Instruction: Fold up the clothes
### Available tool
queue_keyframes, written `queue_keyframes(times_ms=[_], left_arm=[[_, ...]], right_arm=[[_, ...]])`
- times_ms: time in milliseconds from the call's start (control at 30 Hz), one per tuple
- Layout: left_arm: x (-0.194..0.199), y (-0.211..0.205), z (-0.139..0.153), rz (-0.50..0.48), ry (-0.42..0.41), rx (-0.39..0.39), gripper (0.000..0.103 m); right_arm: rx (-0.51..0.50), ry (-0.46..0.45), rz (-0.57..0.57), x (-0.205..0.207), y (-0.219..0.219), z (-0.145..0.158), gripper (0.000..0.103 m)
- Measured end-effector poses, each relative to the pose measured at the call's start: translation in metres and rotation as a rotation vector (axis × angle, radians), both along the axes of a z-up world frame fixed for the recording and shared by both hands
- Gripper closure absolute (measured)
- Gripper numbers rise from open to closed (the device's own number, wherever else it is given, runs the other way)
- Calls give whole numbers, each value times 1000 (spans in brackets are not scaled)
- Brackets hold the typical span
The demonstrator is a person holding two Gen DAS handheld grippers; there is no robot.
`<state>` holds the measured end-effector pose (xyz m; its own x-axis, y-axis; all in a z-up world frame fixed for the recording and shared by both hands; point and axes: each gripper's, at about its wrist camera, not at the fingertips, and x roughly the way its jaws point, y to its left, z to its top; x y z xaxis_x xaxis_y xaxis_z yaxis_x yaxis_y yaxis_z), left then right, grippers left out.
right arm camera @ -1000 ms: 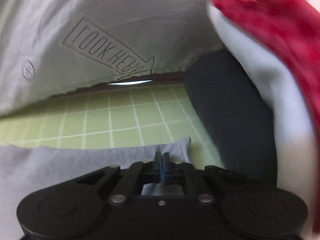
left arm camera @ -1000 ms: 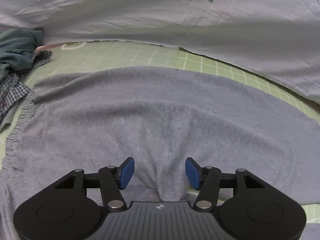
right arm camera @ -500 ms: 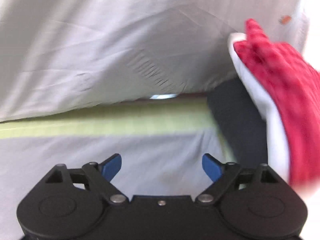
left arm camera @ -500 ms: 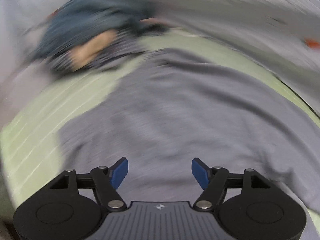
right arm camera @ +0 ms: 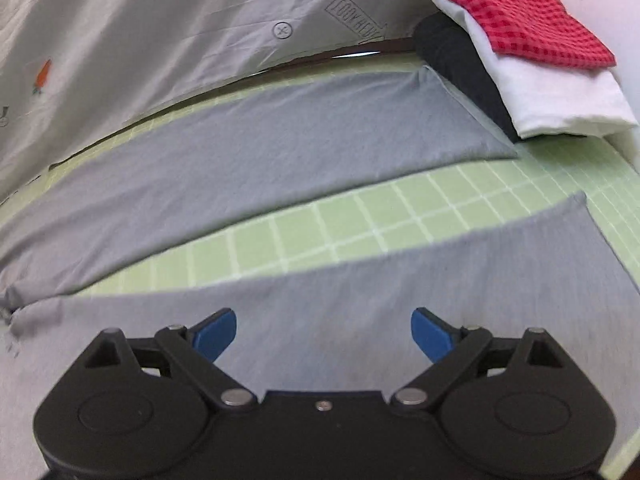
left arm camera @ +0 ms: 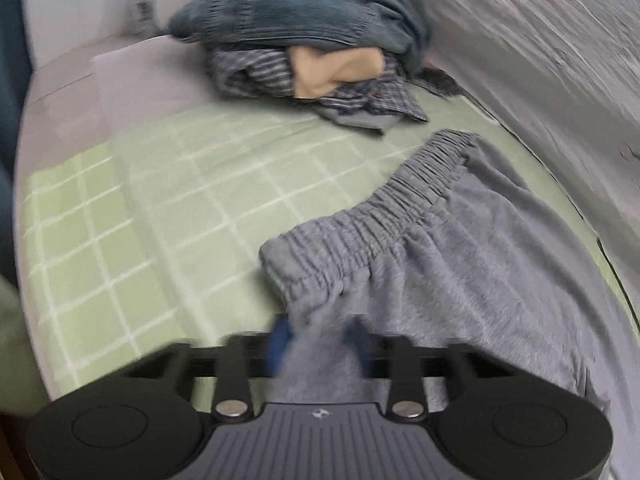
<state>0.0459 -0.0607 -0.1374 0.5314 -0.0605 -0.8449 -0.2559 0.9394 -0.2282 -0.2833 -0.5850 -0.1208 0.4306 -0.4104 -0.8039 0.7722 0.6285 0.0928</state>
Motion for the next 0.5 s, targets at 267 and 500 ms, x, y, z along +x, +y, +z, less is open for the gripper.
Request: queue_keyframes(times_ms=[267, 500], left_arm=[[7, 35, 5, -30, -59, -1, 102], [12, 62, 11, -17, -76, -4, 101]], right_arm=[[16, -9, -27, 4, 39, 1, 8], [72, -71, -44, -13, 63, 0, 8]])
